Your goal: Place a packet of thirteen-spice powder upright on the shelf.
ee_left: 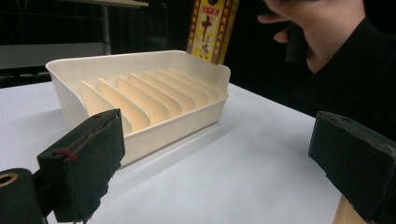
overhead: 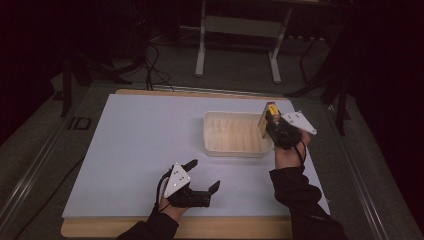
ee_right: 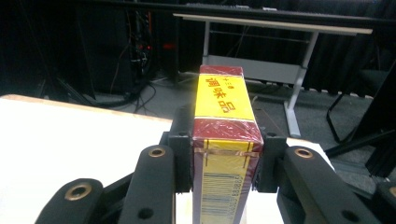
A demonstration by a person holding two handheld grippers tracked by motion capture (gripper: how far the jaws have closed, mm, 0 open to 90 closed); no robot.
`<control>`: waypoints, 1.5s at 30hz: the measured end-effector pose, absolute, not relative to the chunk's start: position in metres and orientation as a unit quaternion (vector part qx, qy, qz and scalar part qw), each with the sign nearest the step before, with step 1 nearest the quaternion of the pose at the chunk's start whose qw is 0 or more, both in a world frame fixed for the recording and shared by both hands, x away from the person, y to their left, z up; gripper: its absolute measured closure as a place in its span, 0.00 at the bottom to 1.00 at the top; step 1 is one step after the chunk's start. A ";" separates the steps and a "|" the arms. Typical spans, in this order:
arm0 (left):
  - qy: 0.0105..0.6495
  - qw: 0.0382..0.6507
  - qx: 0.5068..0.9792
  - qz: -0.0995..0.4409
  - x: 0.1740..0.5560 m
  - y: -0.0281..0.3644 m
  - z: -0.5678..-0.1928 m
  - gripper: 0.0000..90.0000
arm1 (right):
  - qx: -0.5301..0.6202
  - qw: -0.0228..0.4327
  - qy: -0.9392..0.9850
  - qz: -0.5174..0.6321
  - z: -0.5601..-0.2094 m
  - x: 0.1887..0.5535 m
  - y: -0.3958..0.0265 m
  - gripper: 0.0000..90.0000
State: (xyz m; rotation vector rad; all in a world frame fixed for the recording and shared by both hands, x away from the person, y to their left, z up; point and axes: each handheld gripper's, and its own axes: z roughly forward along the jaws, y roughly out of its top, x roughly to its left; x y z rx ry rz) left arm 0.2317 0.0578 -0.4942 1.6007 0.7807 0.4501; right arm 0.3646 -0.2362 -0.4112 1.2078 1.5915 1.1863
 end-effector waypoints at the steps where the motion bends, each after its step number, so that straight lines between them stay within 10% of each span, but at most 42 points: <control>1: 0.337 0.607 0.693 0.195 0.232 0.058 -0.494 0.05 | 0.479 0.398 0.628 0.466 -0.413 0.366 -0.237 0.74; 45: 0.334 0.608 0.694 0.191 0.232 0.058 -0.495 0.05 | 0.538 0.370 0.625 0.428 -0.491 0.393 -0.238 0.74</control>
